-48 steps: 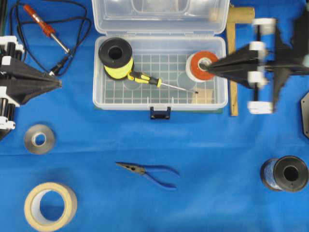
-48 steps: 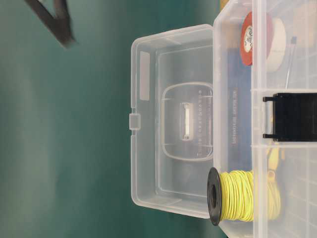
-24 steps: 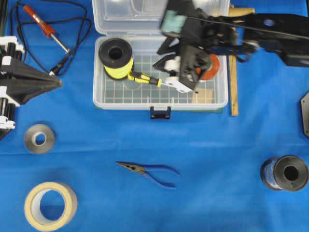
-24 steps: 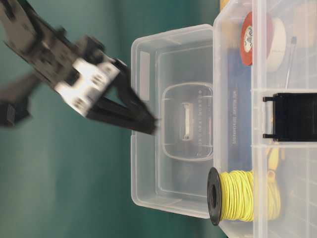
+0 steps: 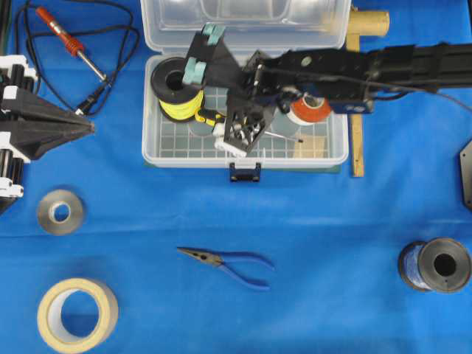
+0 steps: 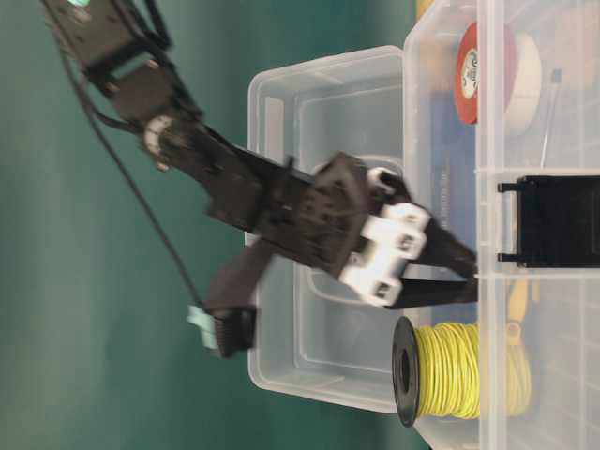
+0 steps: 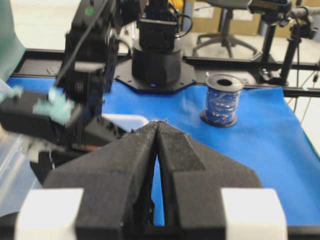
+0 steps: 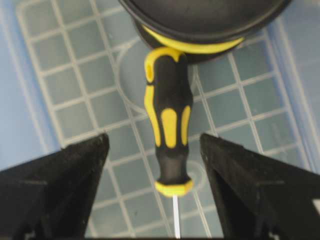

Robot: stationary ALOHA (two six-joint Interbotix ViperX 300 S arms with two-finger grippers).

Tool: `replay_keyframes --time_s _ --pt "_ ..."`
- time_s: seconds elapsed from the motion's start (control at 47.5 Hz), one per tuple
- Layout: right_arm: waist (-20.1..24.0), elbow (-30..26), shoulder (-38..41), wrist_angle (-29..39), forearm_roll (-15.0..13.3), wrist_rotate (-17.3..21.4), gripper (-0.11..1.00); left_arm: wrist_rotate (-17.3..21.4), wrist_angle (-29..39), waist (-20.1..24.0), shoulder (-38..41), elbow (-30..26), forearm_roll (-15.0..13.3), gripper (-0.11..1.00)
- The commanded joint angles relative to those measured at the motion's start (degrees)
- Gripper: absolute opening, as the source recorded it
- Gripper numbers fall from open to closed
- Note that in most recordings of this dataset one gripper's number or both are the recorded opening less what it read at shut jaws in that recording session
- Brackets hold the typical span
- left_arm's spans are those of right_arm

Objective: Pick the screwdriver from the toolbox among several items.
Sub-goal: 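Lower the right gripper and close it on the screwdriver handle, then lift the screwdriver out of the toolbox toward the table front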

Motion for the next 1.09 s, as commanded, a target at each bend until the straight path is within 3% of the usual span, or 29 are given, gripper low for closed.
replay_keyframes --time_s 0.0,0.231,0.421,0.779,1.073 --pt "-0.3 -1.8 0.1 0.5 0.3 0.1 0.74 0.0 -0.3 0.1 0.3 -0.4 0.0 0.0" --pt "-0.8 -2.2 2.5 0.4 0.2 0.0 0.69 0.0 -0.3 0.1 0.1 -0.1 -0.1 0.0" --pt "-0.8 -2.3 2.5 0.9 0.5 -0.1 0.24 0.0 0.4 0.1 -0.1 -0.2 -0.1 0.0" --pt "-0.7 -2.2 -5.7 7.5 1.1 0.5 0.25 0.0 0.5 0.1 -0.1 -0.1 -0.1 0.0" --pt "2.4 -2.2 -19.0 16.5 0.9 5.2 0.25 0.0 0.4 0.0 -0.1 -0.1 -0.1 0.0"
